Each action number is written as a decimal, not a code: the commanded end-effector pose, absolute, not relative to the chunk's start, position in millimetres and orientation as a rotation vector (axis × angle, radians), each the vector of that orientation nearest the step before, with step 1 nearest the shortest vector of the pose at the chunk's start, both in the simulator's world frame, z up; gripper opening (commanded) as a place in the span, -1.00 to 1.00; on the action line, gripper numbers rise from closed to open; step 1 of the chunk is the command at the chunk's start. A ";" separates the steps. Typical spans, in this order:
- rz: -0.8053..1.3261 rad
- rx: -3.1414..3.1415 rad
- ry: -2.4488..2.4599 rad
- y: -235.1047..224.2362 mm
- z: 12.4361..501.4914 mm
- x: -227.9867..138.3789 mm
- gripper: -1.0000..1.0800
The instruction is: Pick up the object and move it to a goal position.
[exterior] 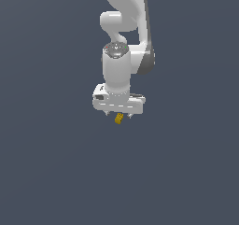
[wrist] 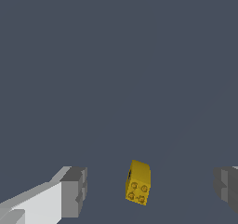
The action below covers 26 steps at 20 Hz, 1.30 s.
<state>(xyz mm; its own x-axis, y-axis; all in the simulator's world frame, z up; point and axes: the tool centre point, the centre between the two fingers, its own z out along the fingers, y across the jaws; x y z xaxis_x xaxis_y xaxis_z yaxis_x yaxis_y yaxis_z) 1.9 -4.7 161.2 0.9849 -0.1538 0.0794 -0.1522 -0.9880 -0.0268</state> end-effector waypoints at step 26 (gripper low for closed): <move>0.000 -3.064 0.691 -0.3 64.5 -65.0 0.92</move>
<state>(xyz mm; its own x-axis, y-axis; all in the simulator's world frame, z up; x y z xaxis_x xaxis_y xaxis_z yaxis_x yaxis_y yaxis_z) -64.5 -0.3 68.3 0.9034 -0.4288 0.0009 -0.4288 -0.9034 -0.0008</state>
